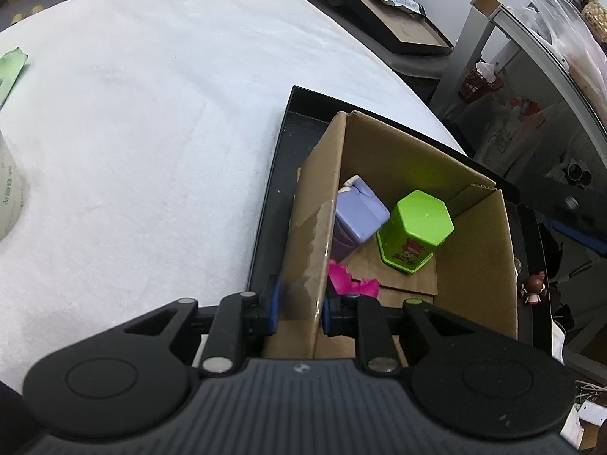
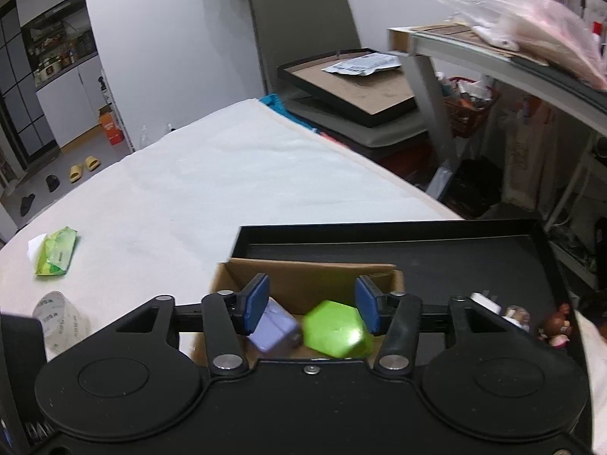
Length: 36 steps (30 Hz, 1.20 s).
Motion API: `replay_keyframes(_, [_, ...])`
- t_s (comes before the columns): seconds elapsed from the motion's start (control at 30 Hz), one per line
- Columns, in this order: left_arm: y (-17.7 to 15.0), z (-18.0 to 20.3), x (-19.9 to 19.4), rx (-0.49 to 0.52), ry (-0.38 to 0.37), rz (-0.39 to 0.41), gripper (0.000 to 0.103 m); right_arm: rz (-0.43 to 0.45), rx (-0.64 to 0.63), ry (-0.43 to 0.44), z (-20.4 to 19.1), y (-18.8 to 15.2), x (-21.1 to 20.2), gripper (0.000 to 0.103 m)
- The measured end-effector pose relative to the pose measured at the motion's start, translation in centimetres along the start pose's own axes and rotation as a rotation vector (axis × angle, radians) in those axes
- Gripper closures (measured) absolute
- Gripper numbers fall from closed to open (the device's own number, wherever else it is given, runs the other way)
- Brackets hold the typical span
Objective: Organize rigid objects
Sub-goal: 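Carry the lavender block into the box and open the right gripper, then move the right gripper back toward the remaining toys on the tray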
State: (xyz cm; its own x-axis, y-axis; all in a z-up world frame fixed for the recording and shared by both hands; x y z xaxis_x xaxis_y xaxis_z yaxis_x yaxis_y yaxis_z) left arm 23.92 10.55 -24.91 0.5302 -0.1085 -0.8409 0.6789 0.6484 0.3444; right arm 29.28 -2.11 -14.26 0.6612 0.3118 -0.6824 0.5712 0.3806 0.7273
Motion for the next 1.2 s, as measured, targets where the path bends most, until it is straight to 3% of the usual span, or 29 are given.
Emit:
replay_keyframes(0.7, [-0.1,2.1,-1.0,0.162,0.147,0.075,0.079,0.012,0.122,-0.137,11.4,-7.1,-2.3,0.026])
replay_keyframes(0.9, [-0.3,2.7,-1.2,0.197,0.206,0.074,0.077,0.011,0.167,-0.157,13.0,-9.0,-1.5,0.018])
replay_keyframes(1.2, [-0.4,4.0,-0.8,0.213,0.265,0.085,0.070,0.037,0.205,-0.194,14.1,-9.6,-0.4,0.017])
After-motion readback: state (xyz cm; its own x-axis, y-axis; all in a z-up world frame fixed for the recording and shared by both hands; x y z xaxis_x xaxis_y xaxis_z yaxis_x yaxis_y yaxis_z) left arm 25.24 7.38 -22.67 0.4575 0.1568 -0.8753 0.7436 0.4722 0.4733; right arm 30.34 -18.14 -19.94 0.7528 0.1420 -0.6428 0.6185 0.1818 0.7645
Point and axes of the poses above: each gripper's, at about its wrist camera, not at the fingertips, and x roughly the way its jaws point, z to its right, y to its top, the point moved 8 cm from there along x, roughly the way its jaws point, and after that the axes turned 13 degrees about -x, right-handed, at the moved point
